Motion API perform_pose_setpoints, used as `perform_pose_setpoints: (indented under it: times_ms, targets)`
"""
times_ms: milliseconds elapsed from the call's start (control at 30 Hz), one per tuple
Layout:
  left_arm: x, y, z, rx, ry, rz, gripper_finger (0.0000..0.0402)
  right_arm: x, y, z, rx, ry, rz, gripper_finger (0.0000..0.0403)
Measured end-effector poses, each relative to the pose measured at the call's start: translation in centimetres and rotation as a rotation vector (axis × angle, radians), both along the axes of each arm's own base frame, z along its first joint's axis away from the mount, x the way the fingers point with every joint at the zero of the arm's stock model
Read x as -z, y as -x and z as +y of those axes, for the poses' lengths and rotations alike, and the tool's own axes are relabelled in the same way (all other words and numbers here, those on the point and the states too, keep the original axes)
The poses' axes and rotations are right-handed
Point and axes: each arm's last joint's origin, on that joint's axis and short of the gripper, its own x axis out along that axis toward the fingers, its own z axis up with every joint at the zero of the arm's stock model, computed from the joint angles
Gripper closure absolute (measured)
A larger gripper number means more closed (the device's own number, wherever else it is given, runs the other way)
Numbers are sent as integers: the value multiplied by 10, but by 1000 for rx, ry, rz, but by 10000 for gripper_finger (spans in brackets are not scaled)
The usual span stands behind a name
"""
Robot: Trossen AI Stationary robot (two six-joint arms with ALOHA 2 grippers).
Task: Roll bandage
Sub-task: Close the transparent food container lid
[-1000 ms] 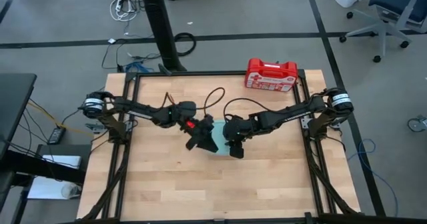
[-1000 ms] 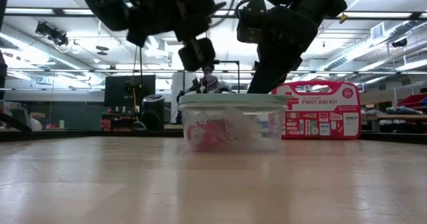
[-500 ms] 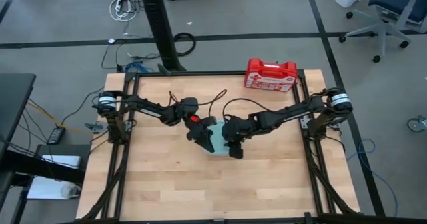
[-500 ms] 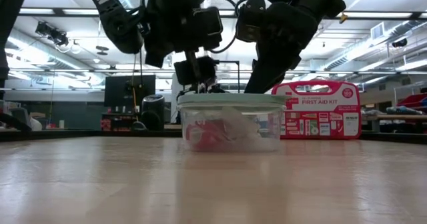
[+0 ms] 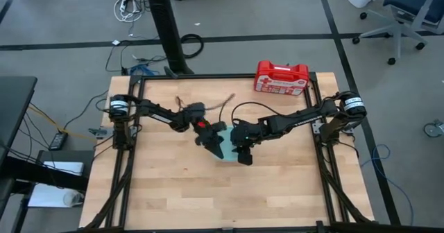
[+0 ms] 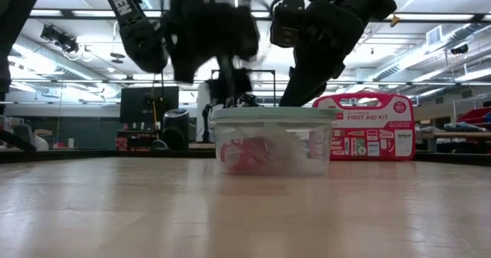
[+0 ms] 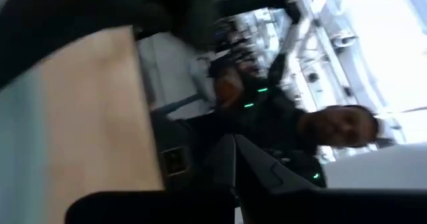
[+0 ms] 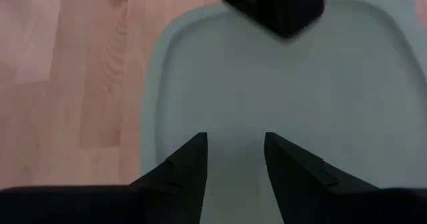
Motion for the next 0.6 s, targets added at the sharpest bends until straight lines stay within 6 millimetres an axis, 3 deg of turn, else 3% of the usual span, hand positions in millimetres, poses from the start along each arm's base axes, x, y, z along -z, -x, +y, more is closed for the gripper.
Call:
perform_pose_setpoints:
  times_ms: [133,200,333,467,600]
  targets:
    - [-33,1,1,0,31,-151,398,0,0,0,1,-18,1,253]
    - [-26,-1,1,-23,17,-127,399,0,0,-1,6,-21,6,253]
    - [10,-5,3,-97,-68,14,399,2,0,-6,21,-16,20,253]
    - [13,-6,3,-89,-88,-10,399,2,0,-6,23,-14,19,253]
    - [1,-6,2,-69,-29,-91,399,2,0,-6,21,-16,21,253]
